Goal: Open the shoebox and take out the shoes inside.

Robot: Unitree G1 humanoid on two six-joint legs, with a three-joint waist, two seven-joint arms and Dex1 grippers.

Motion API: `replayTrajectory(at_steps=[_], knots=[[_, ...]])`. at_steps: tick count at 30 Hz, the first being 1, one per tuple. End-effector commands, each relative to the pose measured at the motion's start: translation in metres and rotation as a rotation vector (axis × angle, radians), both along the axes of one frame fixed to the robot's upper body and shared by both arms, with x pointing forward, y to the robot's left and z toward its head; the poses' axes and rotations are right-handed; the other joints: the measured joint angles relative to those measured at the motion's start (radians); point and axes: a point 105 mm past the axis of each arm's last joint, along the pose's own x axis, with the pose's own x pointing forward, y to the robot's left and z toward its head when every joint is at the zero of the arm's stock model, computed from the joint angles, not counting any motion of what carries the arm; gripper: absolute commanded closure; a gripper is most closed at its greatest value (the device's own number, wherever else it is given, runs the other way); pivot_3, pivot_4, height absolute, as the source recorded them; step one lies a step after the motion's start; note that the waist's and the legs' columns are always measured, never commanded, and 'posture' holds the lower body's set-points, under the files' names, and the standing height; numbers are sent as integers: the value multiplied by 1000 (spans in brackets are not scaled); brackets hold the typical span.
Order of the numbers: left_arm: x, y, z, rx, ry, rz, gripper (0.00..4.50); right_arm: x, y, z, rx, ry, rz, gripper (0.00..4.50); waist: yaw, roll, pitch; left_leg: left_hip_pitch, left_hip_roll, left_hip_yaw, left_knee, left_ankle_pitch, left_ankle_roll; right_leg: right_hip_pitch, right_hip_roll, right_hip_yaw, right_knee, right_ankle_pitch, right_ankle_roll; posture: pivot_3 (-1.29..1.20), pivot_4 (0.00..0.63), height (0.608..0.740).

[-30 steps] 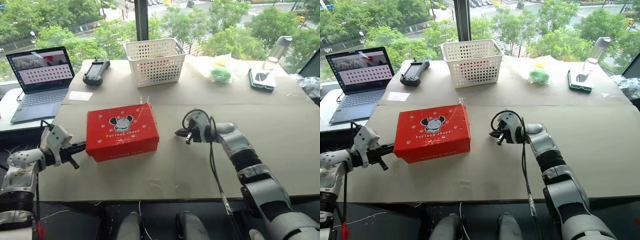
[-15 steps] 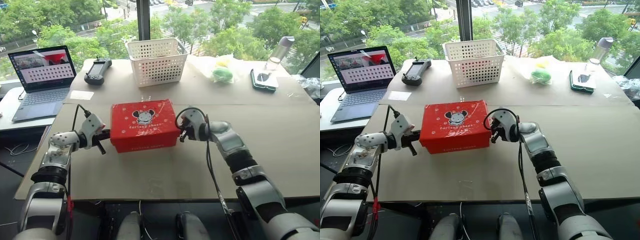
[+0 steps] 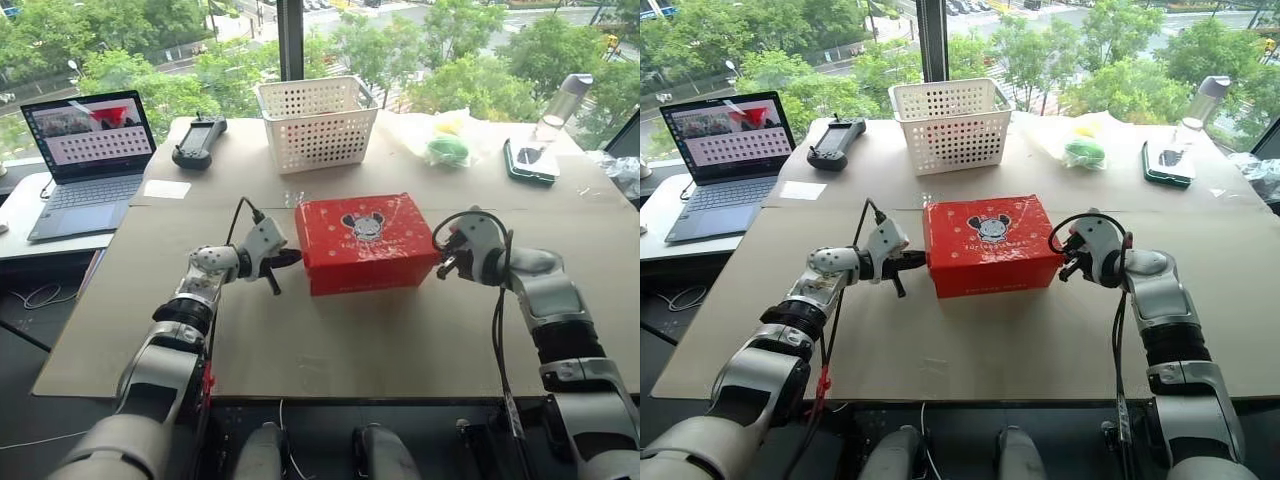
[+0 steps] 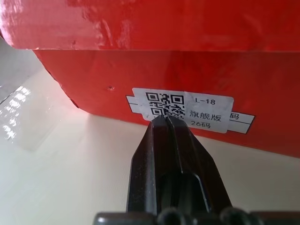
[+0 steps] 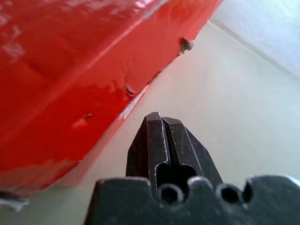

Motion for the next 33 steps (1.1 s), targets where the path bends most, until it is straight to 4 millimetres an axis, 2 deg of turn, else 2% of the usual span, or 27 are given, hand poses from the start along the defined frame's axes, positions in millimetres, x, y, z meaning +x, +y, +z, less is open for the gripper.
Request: replayTrajectory(at_steps=[1, 11, 27, 30, 33], knots=[[4, -7, 13, -20, -43, -20, 4500, -2, -2, 19, 27, -60, -18, 4405, -2, 0, 0, 0, 0, 0, 0, 0, 0, 0, 0, 0, 0, 0, 0, 0, 150, 733], [11, 13, 16, 20, -71, 50, 4500, -12, 4, 14, 53, -35, -6, 4405, -7, 0, 0, 0, 0, -1, 1, 0, 0, 0, 0, 0, 0, 0, 0, 0, 150, 733], [10, 26, 17, 4, -79, 77, 4500, -19, 14, 10, 63, -7, 29, 4405, -10, 0, 0, 0, 0, -1, 2, 0, 0, 0, 0, 0, 1, 0, 0, 0, 150, 733], [8, 36, 17, 0, -82, 91, 4500, -20, 12, 9, 57, -1, 25, 4405, -10, 0, 0, 0, 0, -1, 2, 0, 0, 0, 0, 0, 1, 0, 0, 0, 150, 733], [1, 54, 14, -15, -89, 114, 4500, -28, 10, 9, 44, 7, 36, 4405, -11, 0, 0, 0, 0, -1, 2, 0, 0, 0, 0, 0, 1, 1, 0, 0, 150, 733]])
